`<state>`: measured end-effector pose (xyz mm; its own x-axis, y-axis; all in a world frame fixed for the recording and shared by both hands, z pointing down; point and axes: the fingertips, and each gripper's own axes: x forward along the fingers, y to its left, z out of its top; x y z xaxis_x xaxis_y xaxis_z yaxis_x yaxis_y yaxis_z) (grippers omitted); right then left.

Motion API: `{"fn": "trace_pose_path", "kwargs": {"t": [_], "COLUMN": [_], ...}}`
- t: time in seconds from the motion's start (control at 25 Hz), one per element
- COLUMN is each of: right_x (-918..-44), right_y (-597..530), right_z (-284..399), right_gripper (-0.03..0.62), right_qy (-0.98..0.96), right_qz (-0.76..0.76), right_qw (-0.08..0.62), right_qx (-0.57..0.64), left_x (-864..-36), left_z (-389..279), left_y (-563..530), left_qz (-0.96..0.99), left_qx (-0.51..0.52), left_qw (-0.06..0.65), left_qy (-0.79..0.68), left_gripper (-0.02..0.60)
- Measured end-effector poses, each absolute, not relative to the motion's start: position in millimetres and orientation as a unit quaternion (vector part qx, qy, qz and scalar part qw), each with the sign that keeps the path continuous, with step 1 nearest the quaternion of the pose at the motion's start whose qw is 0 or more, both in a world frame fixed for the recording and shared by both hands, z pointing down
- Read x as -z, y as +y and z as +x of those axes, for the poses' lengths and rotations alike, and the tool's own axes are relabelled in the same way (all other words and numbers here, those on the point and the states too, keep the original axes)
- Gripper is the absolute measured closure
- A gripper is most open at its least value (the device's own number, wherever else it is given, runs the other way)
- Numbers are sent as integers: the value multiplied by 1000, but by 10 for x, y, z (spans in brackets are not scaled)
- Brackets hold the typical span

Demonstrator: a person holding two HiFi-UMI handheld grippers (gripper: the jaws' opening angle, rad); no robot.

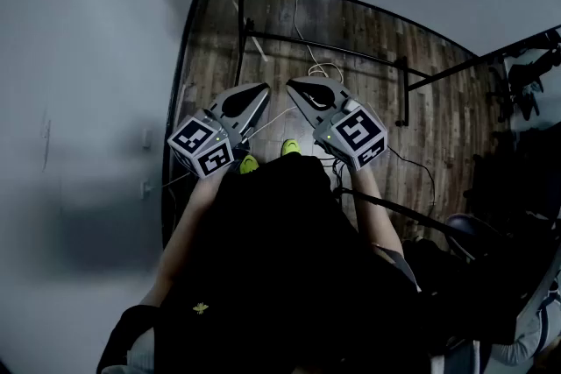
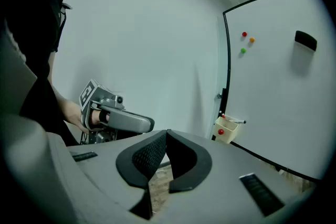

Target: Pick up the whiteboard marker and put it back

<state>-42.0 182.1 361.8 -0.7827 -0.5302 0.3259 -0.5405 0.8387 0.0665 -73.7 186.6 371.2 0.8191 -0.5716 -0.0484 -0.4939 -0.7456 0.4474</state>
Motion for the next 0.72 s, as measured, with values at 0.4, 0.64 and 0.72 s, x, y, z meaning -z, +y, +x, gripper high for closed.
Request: {"fn": "trace_pose_path", "kwargs": {"t": [0.4,0.64,0.72], "right_x": [-3583,-3641,-3677], "right_y": [1804,1828,1841], "right_z": [-304,-164,-128], "right_gripper": [580,580,580], "right_qy": [-937,-928,-927], "right_qz": [316,334,337], "right_qw": [145,153,155], "right_qx": [-43,-54,-60], "left_x": [-3717,-3769,-3782], "left_z": [-743,-730,-717], "left_y": [1943,1977,1980], "left_qz": [931,930,930], "left_qx": [96,94,95], "left_qw": [213,224,228], "left_qy": [-281,-274,-274], "left_gripper": [560,560,560]}}
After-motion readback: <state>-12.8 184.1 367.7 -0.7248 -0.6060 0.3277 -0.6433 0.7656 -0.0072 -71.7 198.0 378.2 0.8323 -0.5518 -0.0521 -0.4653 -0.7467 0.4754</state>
